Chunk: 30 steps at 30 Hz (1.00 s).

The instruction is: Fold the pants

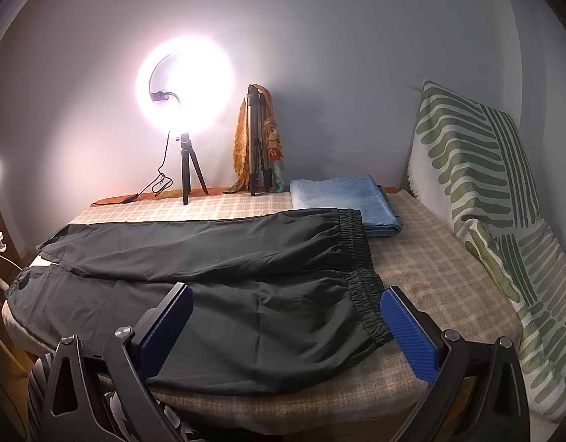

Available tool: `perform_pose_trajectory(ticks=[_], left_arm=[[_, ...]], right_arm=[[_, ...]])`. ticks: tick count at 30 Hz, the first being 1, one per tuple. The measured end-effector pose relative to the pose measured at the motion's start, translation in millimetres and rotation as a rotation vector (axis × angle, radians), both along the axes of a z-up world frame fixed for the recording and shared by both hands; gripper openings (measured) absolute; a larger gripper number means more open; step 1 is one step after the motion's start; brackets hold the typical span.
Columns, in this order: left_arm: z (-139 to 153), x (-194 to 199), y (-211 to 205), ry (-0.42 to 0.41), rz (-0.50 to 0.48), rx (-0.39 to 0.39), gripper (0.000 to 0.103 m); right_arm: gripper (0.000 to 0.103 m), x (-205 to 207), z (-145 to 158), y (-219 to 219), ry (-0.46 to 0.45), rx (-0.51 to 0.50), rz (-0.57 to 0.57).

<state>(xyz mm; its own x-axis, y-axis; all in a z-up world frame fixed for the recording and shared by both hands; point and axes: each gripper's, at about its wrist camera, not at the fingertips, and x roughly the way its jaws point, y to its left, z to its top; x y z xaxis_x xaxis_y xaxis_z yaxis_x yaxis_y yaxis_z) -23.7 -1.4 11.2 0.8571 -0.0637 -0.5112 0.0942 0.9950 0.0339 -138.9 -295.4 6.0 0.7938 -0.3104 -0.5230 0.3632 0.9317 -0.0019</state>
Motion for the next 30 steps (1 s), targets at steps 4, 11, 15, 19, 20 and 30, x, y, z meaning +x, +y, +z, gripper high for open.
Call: perform_pose_trajectory(ticks=[4,11,15,19,20,30], left_arm=[[1.1,-0.5,-2.0,-0.006,0.001,0.002,0.103],[1.2,0.3,-0.6,-0.007,0.006,-0.007,0.103],[1.7,0.7,0.0,-0.007,0.006,-0.006,0.103],[2.2,1.2,0.6,-0.007,0.006,-0.002,0.103],[2.2,1.2,-0.2,-0.007,0.006,-0.003,0.103],[4.3,-0.1,-1.7,-0.014,0.005,-0.003,0.103]], right_arm=[[0.103,0.3,1.2,0.3,0.002,-0.002,0.002],[0.103,1.9,0.5,2.0,0.002,-0.002,0.002],[0.103,3.7,0.3,2.1,0.005,-0.005,0.004],[0.103,3.2,-0.2,2.4,0.001,0.003,0.009],[0.103,3.5,-0.7,1.8,0.000,0.007,0.013],[0.103,3.2,-1.7,4.0,-0.001,0.008,0.022]])
